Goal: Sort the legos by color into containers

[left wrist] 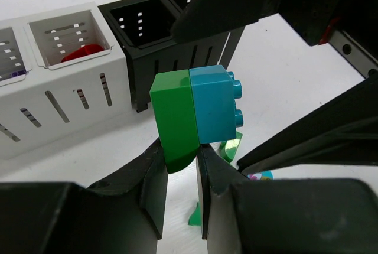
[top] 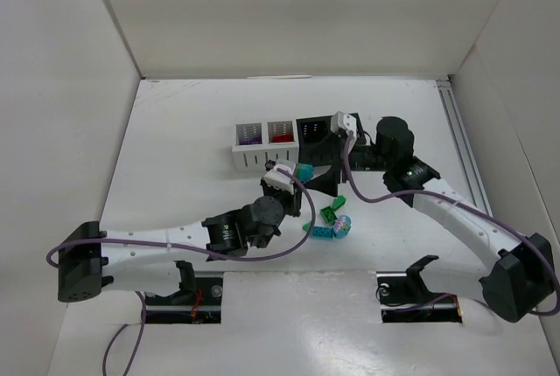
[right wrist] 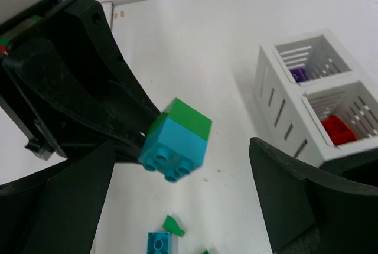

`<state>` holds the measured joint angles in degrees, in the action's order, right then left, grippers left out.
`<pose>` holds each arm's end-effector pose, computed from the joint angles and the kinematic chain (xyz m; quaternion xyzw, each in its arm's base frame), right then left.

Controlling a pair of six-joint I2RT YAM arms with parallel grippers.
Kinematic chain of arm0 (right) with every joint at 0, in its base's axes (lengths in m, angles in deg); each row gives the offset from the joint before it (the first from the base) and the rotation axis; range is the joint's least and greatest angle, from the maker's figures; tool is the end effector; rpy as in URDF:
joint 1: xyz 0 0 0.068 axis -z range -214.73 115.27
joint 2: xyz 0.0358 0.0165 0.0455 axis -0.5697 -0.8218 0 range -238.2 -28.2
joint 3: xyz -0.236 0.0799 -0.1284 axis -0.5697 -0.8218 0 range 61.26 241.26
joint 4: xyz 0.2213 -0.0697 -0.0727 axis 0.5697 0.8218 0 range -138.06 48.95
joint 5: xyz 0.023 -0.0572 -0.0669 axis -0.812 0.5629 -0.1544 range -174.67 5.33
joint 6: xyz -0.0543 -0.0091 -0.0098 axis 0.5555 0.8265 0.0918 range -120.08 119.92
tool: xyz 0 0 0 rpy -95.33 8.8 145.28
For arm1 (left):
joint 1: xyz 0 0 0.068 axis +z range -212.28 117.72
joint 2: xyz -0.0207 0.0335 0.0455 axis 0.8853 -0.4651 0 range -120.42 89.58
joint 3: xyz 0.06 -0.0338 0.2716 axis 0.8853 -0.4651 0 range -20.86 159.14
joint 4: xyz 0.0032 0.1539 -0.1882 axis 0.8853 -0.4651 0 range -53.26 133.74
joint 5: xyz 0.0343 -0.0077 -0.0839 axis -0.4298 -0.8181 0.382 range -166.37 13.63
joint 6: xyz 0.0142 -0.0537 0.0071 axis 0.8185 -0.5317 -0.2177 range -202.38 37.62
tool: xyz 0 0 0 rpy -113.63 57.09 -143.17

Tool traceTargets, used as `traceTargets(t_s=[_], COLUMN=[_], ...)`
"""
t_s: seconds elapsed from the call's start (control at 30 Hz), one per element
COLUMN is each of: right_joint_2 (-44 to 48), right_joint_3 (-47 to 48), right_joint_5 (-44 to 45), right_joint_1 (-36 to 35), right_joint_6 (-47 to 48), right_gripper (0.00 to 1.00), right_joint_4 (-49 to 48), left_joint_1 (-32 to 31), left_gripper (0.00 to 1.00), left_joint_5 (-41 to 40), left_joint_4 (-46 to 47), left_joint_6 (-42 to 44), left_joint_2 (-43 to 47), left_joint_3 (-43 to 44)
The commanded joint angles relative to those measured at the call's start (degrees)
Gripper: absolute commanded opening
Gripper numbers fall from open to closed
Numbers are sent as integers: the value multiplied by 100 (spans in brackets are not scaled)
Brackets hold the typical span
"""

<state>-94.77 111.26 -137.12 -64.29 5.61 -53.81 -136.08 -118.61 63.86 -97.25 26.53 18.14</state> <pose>0.1944 0.1455 0.3378 -0.4777 0.5735 0.4514 0.4889 0.0889 -0.2133 0.3115 0.1212 0.7146 -0.2565 0.6394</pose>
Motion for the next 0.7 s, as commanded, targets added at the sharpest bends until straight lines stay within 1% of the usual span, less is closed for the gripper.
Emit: traceTargets(t_s=[0.0,0.1,0.13,0.23,0.27,0.43,0.5,0.57,0.6,0.63,0.67], right_joint_2=[-137,-312,-313,-375,-375,-427,-480,-542,-542,-603,-603], right_joint_3=[440,502,502,502,502,555,607,608,608,608,608], right_joint_5=[-108,-108,-108,-55,-55,-55,-55,-55,-55,-107,-108], right_joint_1=[-199,-313,-313,-313,-313,-313,-366,-366,-366,-366,-366], right_joint_6=[-358,-411,-411,-552,-552,-552,-552,-552,-552,-552,-552], right_gripper=[99,94,87,71,63,51,43,43,46,53,63], right_joint_4=[-690,-751,-751,-804,-804,-865,-865,-865,-865,-865,-865], left_joint_1=[-12,-12,-12,-12,-12,-12,-12,-12,-12,-12,-12], left_gripper=[0,0,0,0,0,0,0,0,0,0,0], left_joint_5=[-127,-127,-127,-258,-259,-311,-434,-495,-496,-496,-496], left_joint_4=[387,440,510,563,624,739,801,853,853,932,932], left_joint_6=[116,116,116,116,64,64,64,64,64,64,64], left_joint_2=[100,169,222,363,363,538,539,591,592,592,653], left_joint_3=[-24,-86,-86,-218,-270,-394,-446,-446,-446,-507,-508])
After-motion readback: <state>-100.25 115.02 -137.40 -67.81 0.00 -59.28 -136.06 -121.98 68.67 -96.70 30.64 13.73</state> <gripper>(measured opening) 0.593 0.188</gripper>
